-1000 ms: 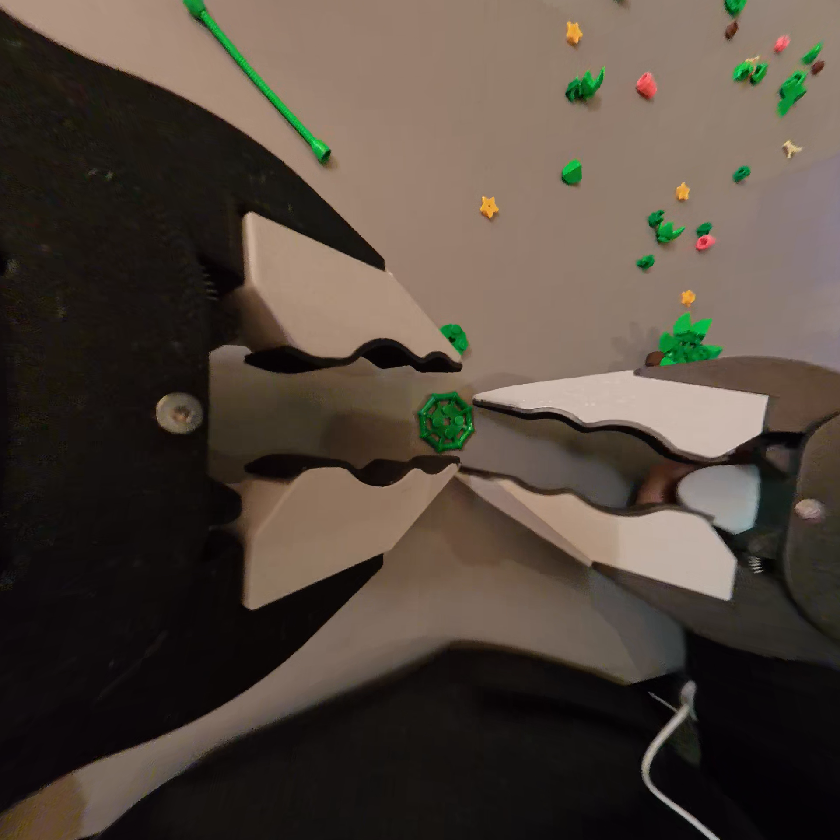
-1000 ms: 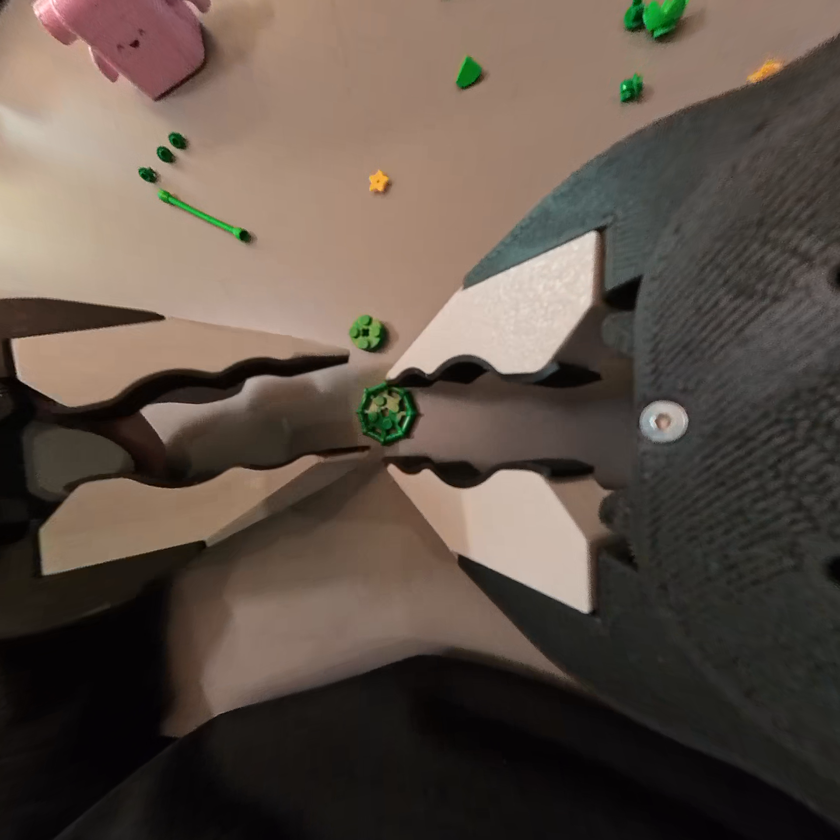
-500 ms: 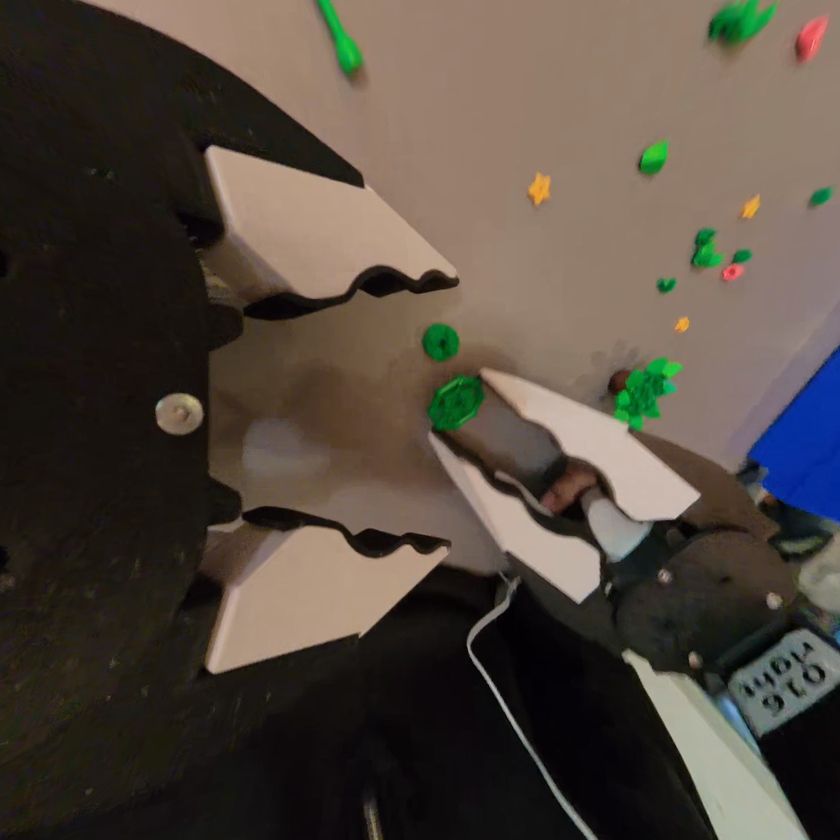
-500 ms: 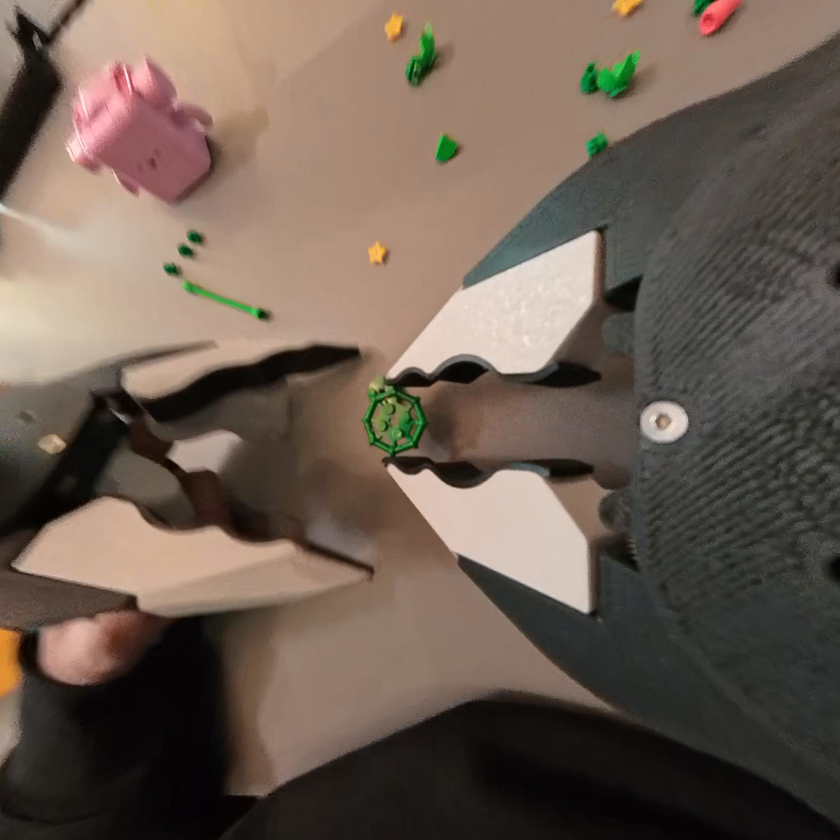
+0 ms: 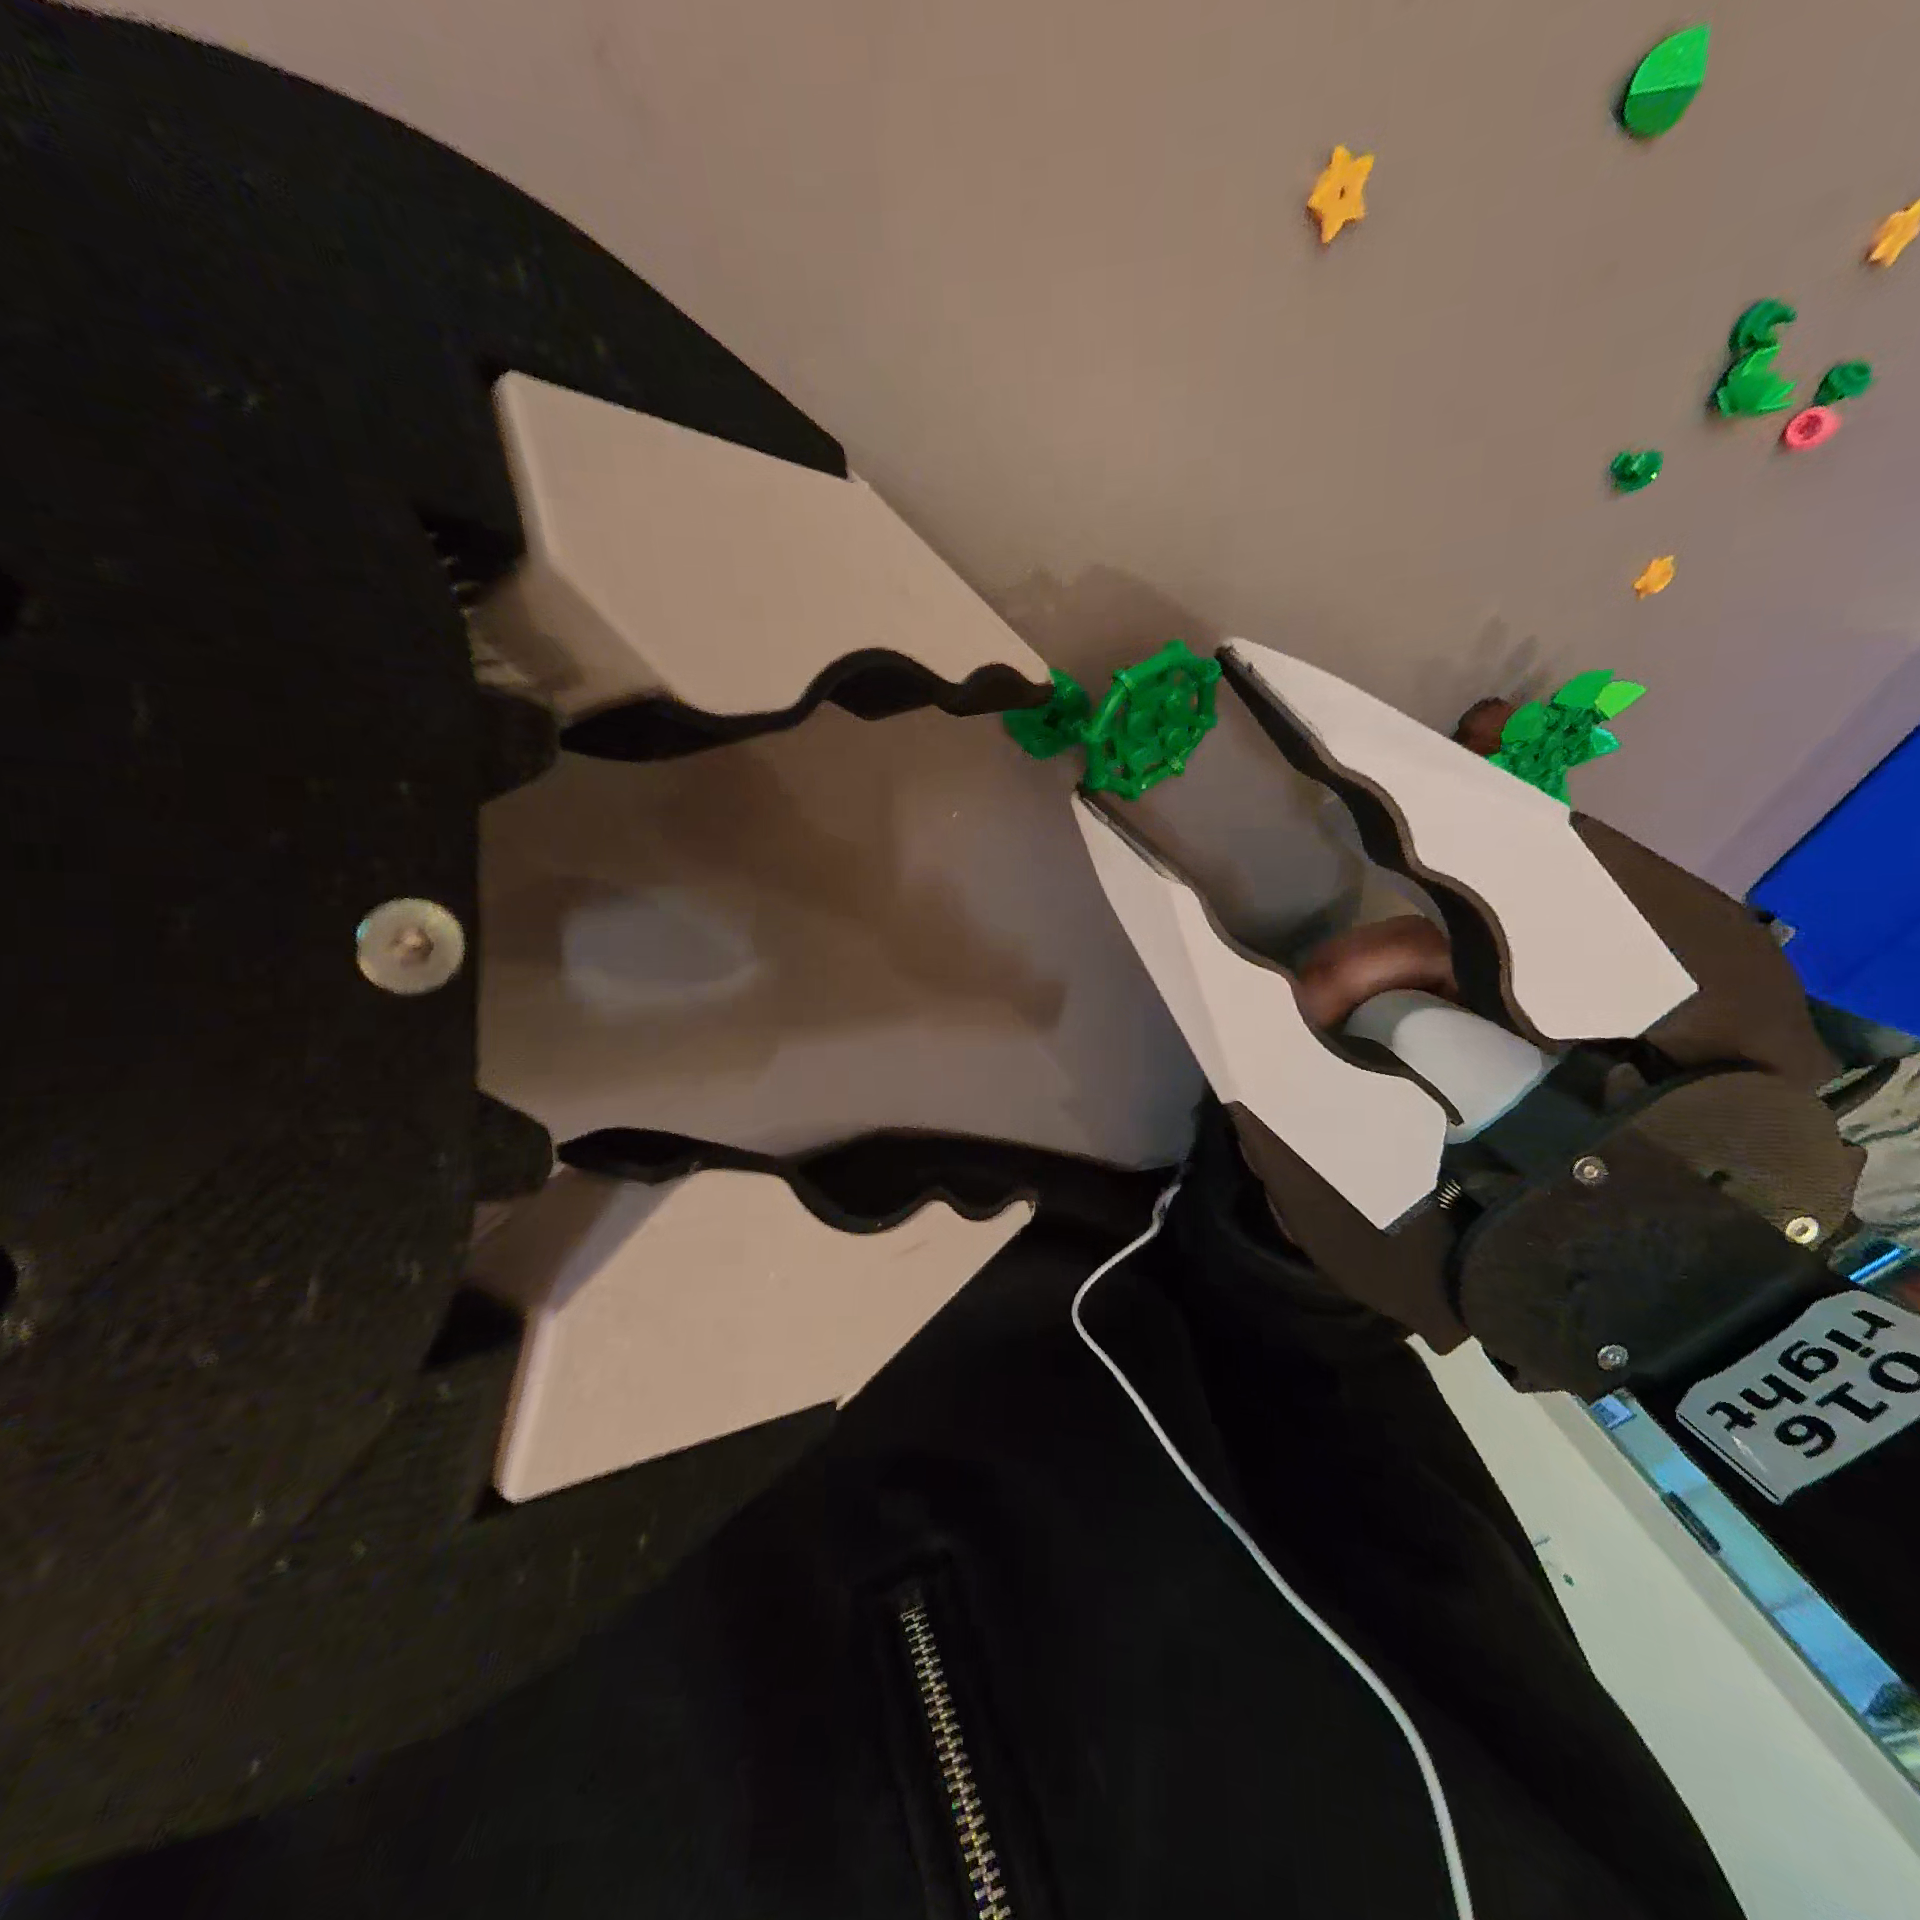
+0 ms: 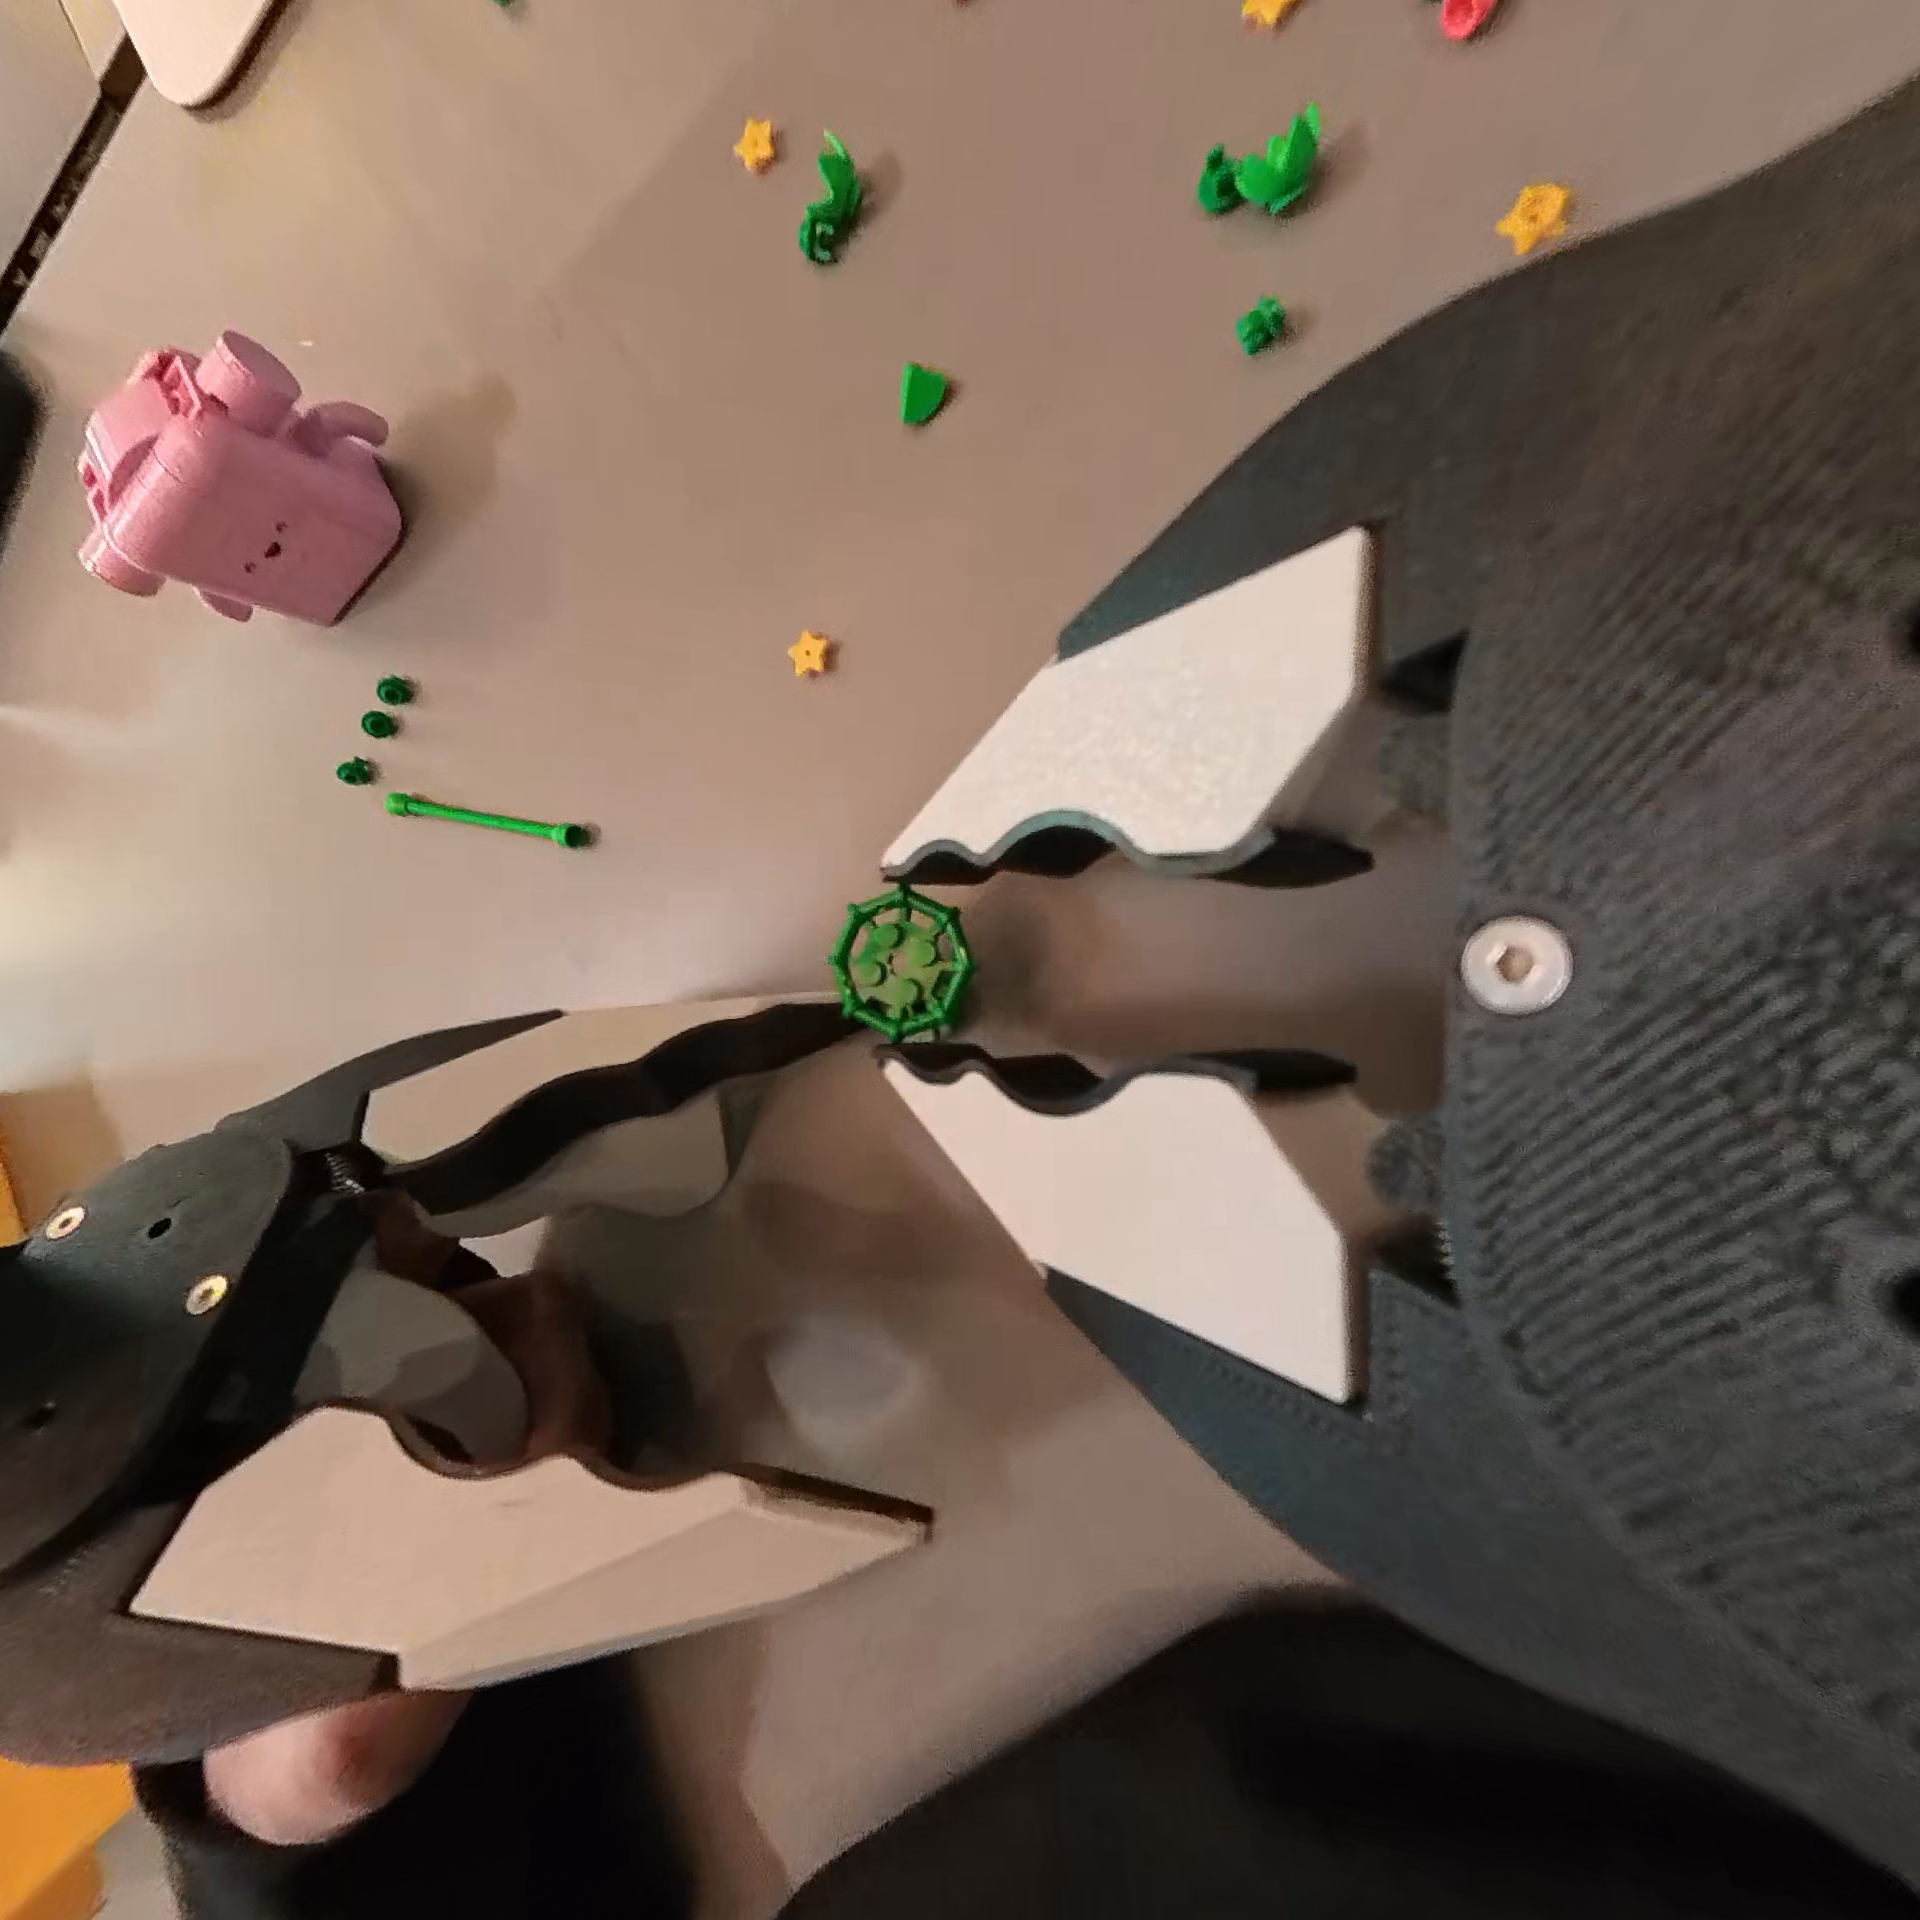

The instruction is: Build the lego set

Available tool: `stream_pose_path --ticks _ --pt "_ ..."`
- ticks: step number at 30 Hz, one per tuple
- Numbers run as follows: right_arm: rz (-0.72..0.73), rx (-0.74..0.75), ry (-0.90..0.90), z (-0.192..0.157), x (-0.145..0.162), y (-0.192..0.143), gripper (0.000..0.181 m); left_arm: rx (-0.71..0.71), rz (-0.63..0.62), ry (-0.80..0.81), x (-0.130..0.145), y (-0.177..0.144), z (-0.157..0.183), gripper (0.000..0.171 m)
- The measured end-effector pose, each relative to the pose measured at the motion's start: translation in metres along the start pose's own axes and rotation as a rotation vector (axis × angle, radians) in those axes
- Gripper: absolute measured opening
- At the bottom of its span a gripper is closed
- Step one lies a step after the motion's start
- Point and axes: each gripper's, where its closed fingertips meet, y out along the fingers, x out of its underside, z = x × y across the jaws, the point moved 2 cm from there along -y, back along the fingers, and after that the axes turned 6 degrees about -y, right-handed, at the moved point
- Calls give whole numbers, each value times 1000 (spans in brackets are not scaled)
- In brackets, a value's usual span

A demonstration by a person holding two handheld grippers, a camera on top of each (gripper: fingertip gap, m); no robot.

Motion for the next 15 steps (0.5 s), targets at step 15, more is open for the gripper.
stream_pose_path --ticks 15 --pt "-65 22 -97 -6 6 9 29 -100 201 -111 -21 -24 -24 42"
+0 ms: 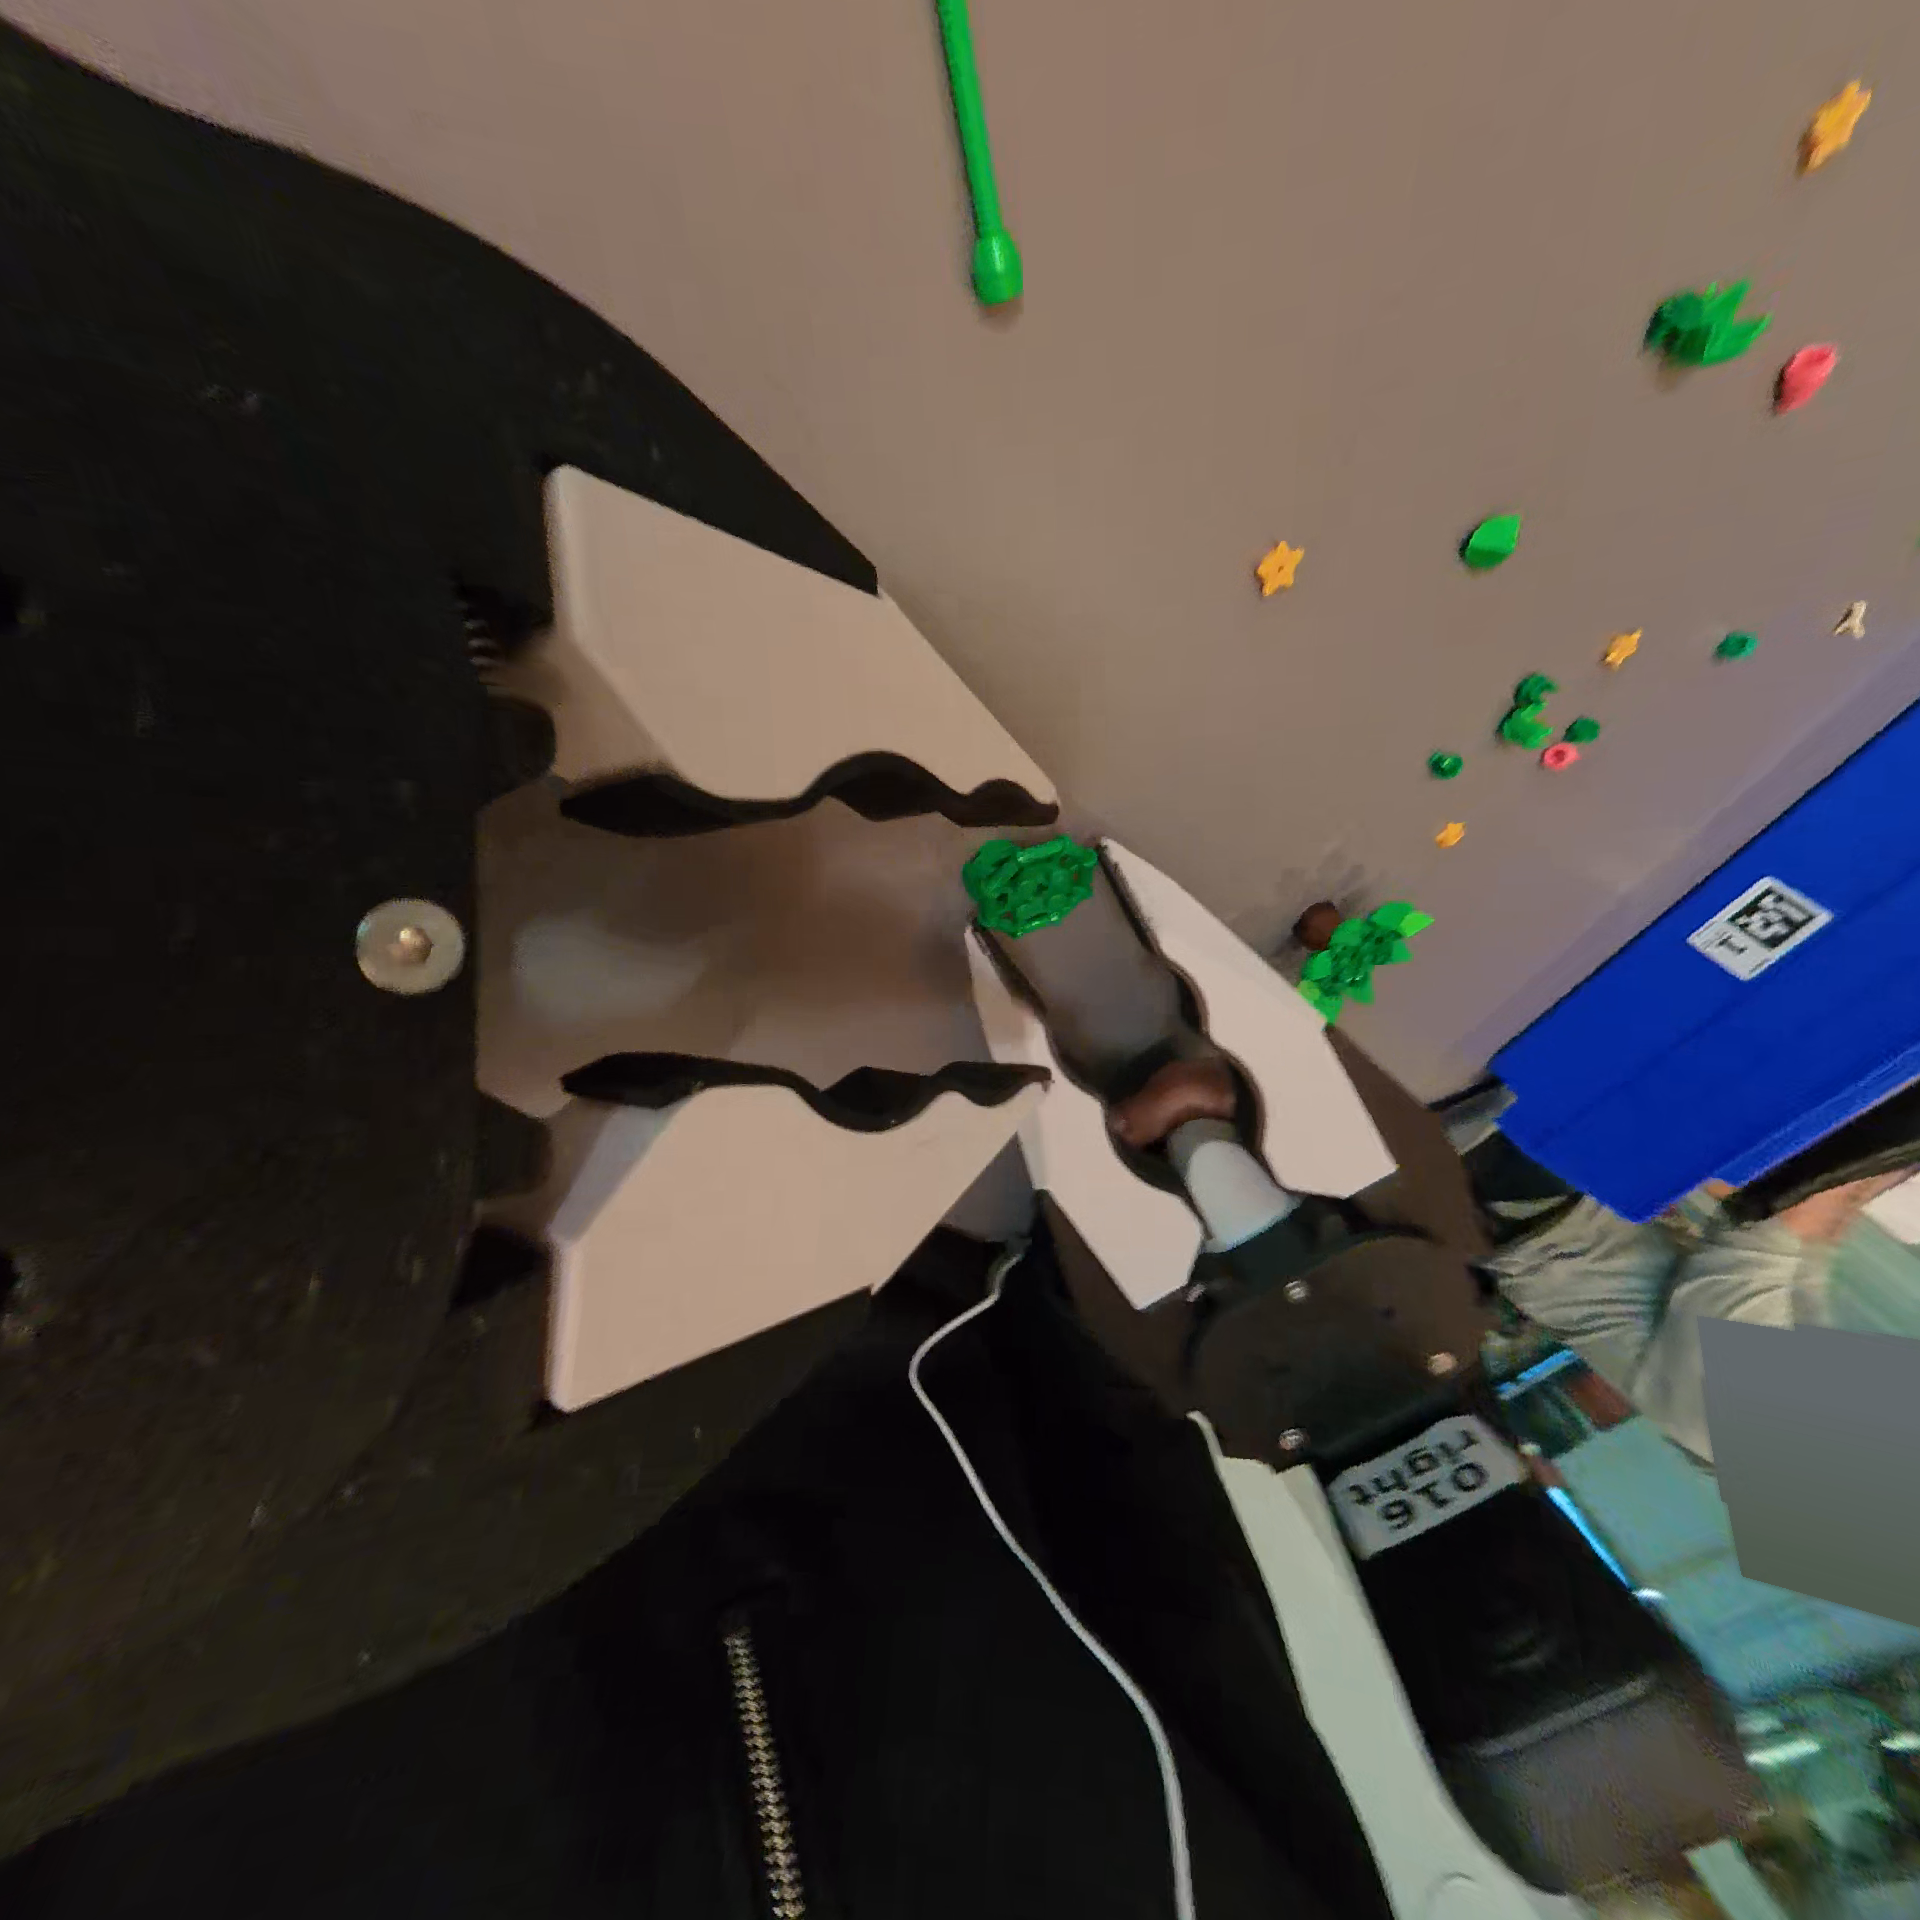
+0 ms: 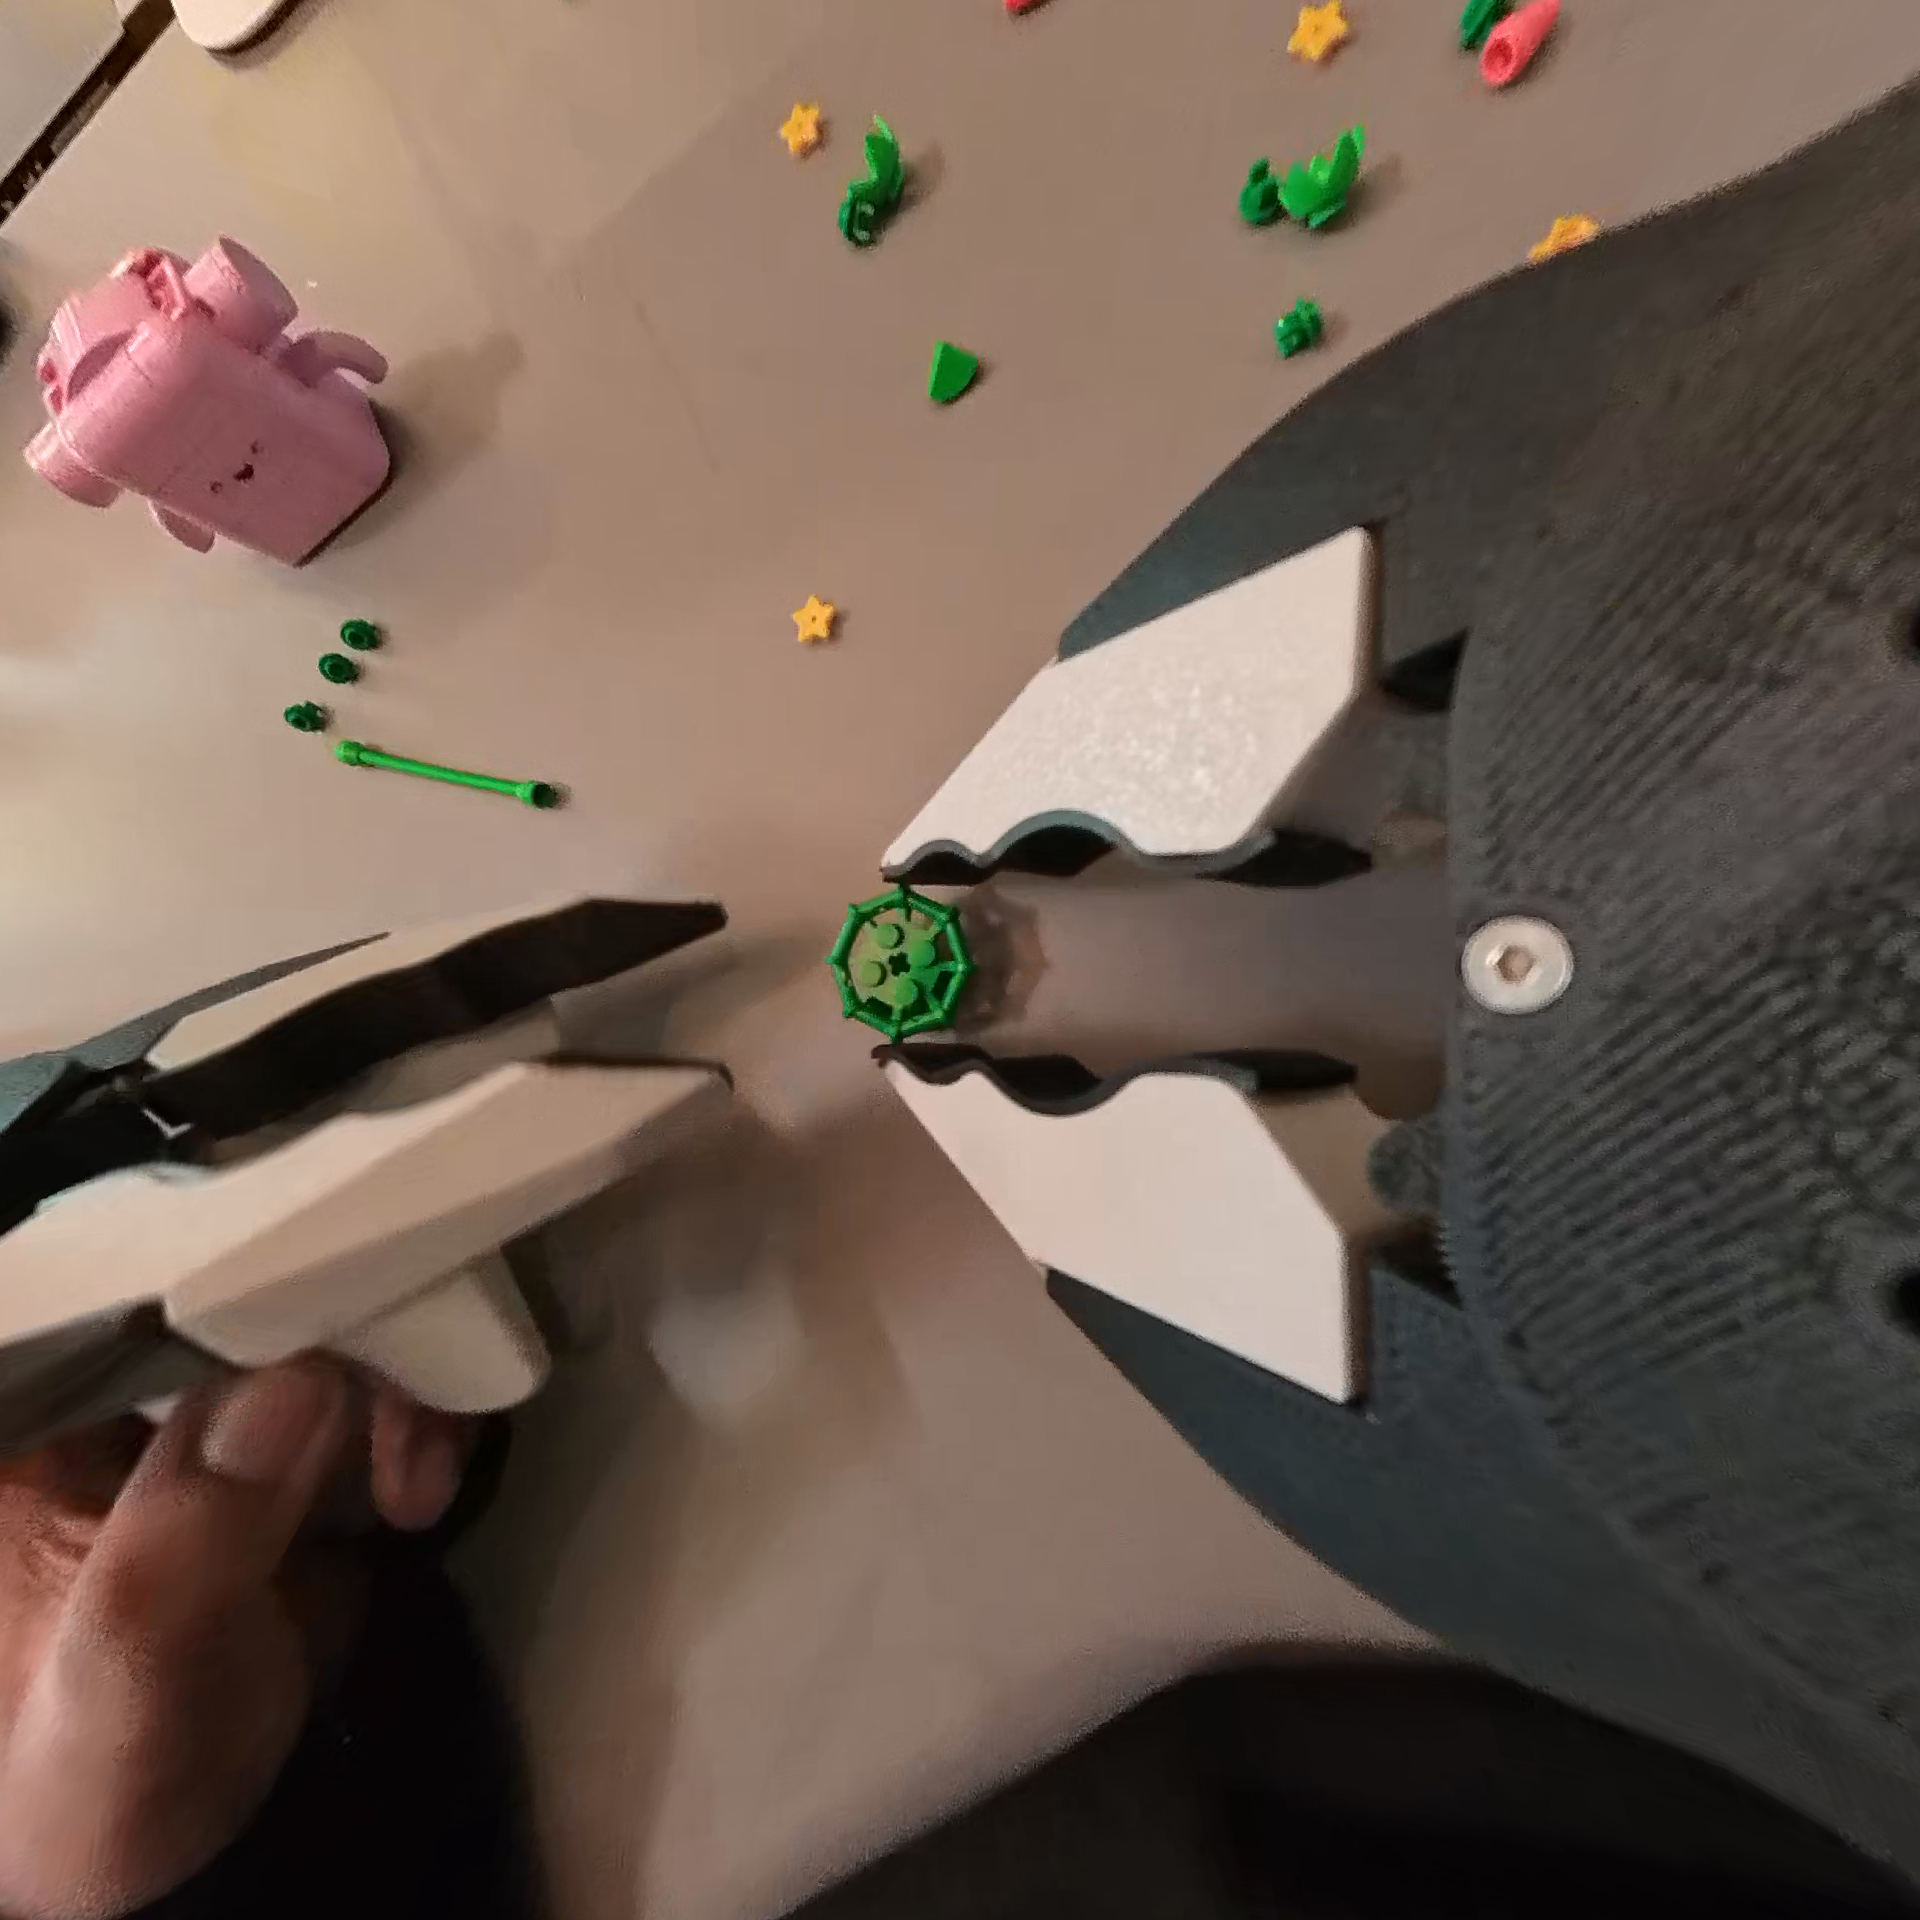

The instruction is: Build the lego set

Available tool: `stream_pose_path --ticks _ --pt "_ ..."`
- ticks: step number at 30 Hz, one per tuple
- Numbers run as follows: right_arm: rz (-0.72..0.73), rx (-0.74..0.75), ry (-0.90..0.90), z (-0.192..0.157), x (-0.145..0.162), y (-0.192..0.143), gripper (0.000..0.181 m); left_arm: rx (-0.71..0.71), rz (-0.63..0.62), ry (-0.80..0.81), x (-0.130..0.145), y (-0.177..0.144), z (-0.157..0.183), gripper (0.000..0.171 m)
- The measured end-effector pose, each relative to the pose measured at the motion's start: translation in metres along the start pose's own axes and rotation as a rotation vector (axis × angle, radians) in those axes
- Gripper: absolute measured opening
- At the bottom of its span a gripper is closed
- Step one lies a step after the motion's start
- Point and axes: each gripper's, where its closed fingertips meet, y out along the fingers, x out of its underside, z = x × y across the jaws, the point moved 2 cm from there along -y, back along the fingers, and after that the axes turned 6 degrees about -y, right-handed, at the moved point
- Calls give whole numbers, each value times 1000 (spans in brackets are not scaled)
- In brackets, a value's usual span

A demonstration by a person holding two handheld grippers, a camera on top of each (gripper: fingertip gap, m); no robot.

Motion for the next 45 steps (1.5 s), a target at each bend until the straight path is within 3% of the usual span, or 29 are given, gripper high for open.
stream_pose_path --ticks 6,14,27,45 --pt "-14 30 21 -4 0 0 29 -11 38 -83 -5 -1 -8 30" --pt "6 12 80 -4 0 1 29 -121 -59 -51 5 10 -17 20" --pt "5 22 58 -6 -1 3 29 -163 -89 -68 9 13 -23 6" --pt "-1 34 19 -7 0 4 29 -166 -104 -61 10 14 -22 5"
